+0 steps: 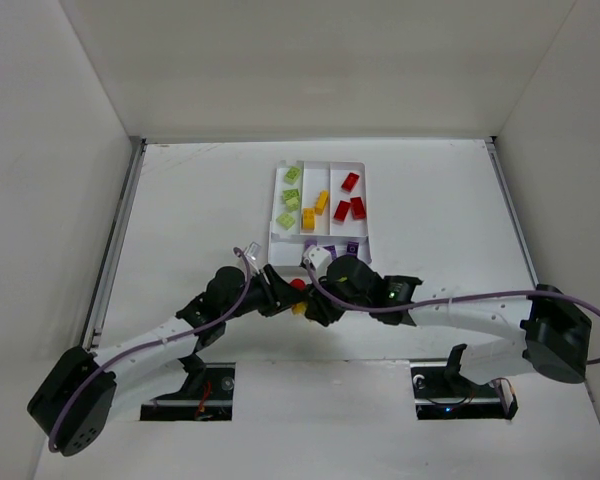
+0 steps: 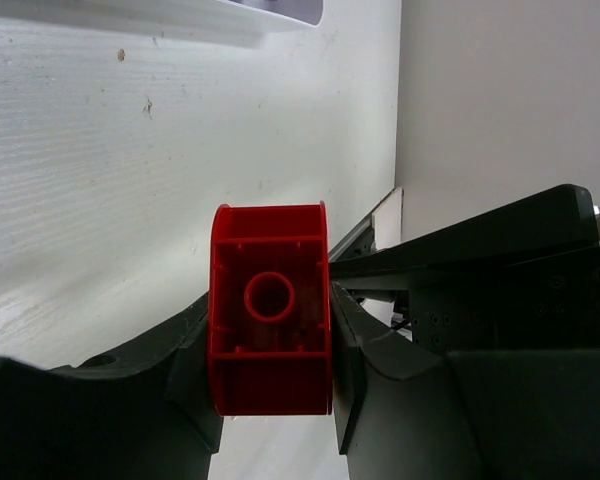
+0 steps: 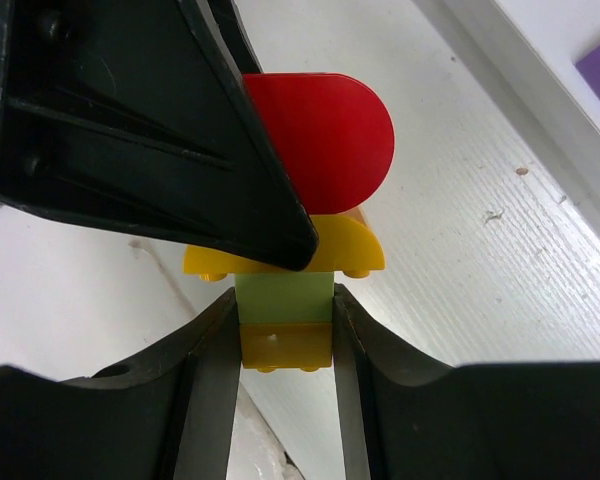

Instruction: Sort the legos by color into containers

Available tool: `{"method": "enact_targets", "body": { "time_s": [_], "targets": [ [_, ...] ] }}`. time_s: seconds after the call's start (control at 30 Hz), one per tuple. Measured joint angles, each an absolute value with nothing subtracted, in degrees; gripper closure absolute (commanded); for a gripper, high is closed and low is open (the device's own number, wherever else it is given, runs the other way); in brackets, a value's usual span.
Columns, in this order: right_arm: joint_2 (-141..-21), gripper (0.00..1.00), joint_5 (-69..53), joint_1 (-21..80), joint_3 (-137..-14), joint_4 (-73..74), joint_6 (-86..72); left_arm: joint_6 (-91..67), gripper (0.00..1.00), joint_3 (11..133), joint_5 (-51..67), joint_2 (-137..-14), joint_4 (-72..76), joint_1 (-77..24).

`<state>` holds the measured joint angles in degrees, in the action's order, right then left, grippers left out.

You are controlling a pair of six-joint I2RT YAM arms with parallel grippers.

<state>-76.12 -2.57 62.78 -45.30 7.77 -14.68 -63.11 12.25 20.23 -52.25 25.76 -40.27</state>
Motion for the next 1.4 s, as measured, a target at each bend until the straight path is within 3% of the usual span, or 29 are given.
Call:
{"method": "enact_targets", "body": {
  "time_s": [0.13,0.23,0.47,0.67,0.87,1.17,1.33,1.4],
  "targets": [
    [-76.12,0.38,-2.17,62.63,-45.3,7.79,-14.59,-64.03,0.75,12.25,20.08,-53.04,27.0,-40.56],
    [-75.66,0.24,-1.48,62.59,-45.28,6.72,-14.52,-64.82,0.77,12.25,20.25,-52.38,28.1,-40.29],
    [-68.99,0.12,-0.19,61.63,-44.49,4.21,-14.59,-65.87,0.78,12.25,20.62,-50.09,29.5,-37.08],
    [-62.24,0.18,0.23,59.59,-41.1,2.13,-15.62,-66.61,0.78,12.73,20.6,-50.09,29.56,-34.35],
    [-64.58,0.28,0.4,58.67,-39.92,1.13,-16.75,-67.2,0.78,14.41,20.6,-50.39,30.26,-34.3],
    [-66.41,0.56,-0.08,58.67,-39.66,0.25,-17.37,-68.01,0.78,14.63,20.69,-50.57,30.52,-34.41],
    [-66.41,0.56,-0.64,58.67,-39.46,-0.19,-17.54,-68.18,0.76,14.63,20.4,-50.78,30.59,-34.68],
    [-66.41,0.48,-0.89,58.67,-39.33,-0.23,-17.58,-68.18,0.76,14.63,20.25,-50.89,30.57,-34.92]
  ]
}}
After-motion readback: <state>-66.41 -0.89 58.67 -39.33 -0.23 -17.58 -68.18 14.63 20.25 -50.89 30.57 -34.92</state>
